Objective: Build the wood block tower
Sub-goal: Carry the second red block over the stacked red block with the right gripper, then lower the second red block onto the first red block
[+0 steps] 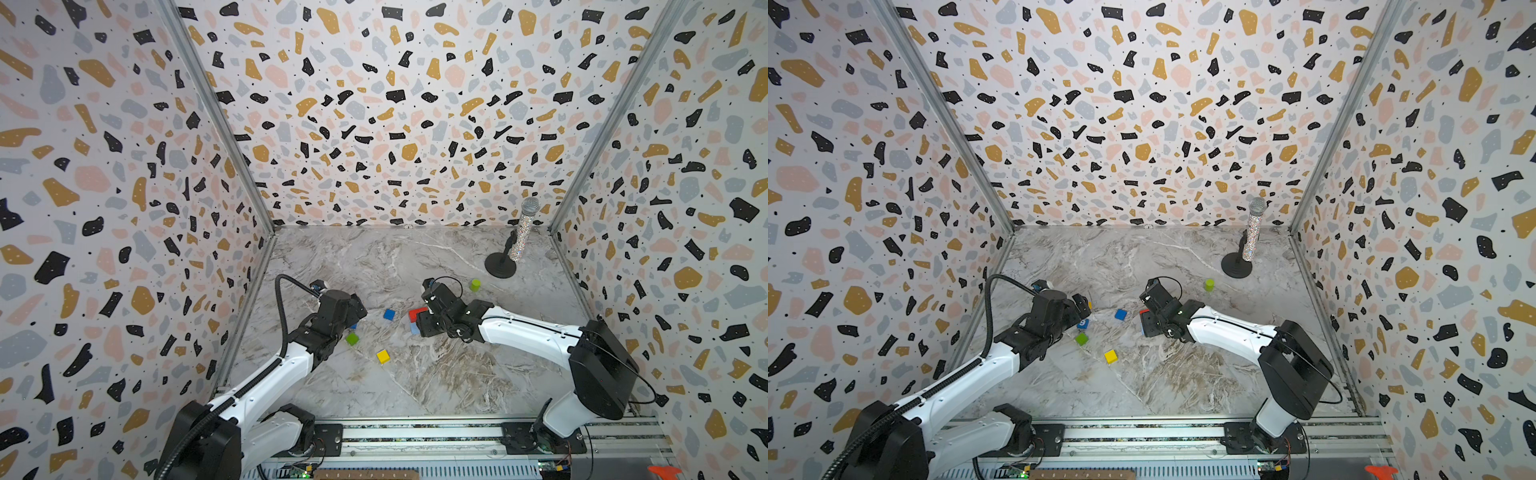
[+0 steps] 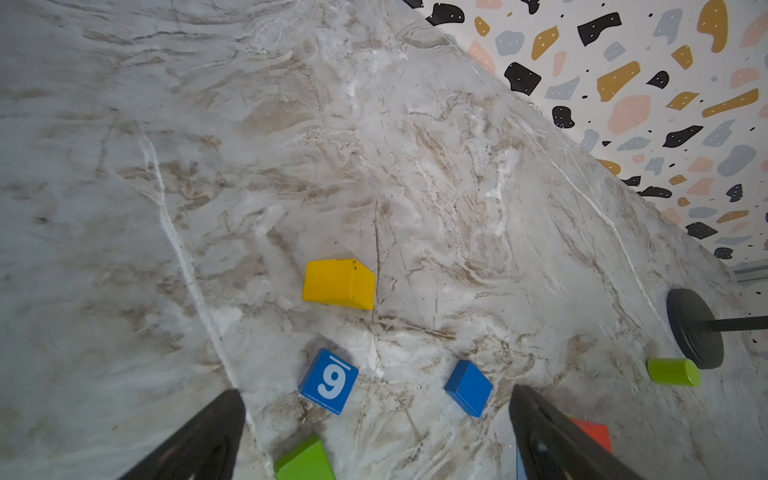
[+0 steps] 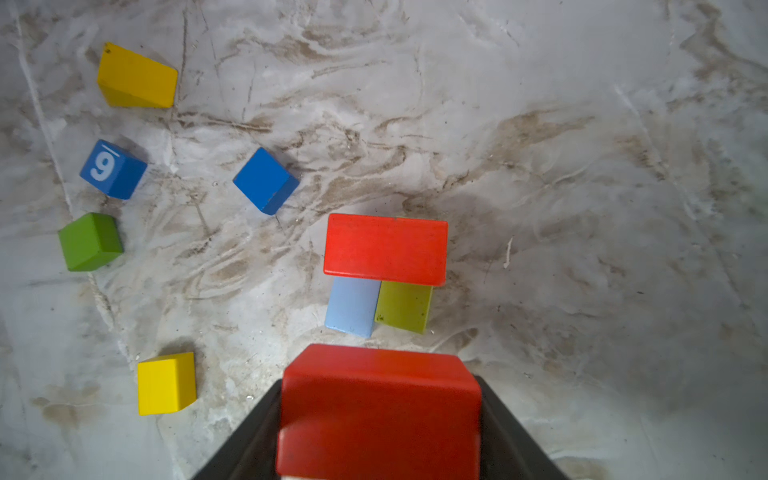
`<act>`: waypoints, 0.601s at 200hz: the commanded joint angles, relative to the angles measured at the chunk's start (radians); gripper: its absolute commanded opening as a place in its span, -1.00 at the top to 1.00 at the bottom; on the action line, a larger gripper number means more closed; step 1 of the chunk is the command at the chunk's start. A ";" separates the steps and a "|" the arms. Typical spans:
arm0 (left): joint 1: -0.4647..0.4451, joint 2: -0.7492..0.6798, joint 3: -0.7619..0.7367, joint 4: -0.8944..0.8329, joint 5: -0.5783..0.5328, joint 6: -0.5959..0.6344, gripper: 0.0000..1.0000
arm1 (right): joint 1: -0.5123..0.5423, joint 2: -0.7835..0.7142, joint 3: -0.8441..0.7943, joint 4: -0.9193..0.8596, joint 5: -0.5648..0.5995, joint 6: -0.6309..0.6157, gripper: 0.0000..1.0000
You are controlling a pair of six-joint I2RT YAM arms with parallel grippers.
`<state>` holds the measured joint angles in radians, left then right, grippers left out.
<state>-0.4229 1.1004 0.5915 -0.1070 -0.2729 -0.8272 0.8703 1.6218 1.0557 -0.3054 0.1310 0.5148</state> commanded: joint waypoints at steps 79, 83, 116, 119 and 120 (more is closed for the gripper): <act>-0.006 0.057 0.007 0.072 -0.025 0.015 -1.00 | -0.008 0.088 0.080 0.006 -0.006 -0.022 -0.24; -0.005 0.060 0.008 0.072 -0.026 0.017 -1.00 | -0.008 0.090 0.082 0.006 -0.007 -0.022 -0.24; -0.006 0.069 0.021 0.075 -0.026 0.021 -1.00 | -0.010 0.115 0.100 0.003 -0.007 -0.023 -0.24; -0.005 0.069 0.022 0.075 -0.026 0.021 -1.00 | -0.010 0.117 0.101 0.003 -0.006 -0.024 -0.24; -0.005 0.069 0.023 0.075 -0.026 0.021 -1.00 | -0.010 0.118 0.102 0.003 -0.007 -0.024 -0.24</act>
<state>-0.4229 1.1671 0.5915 -0.0658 -0.2775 -0.8230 0.8639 1.7374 1.1130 -0.2943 0.1230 0.5003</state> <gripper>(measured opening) 0.998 0.645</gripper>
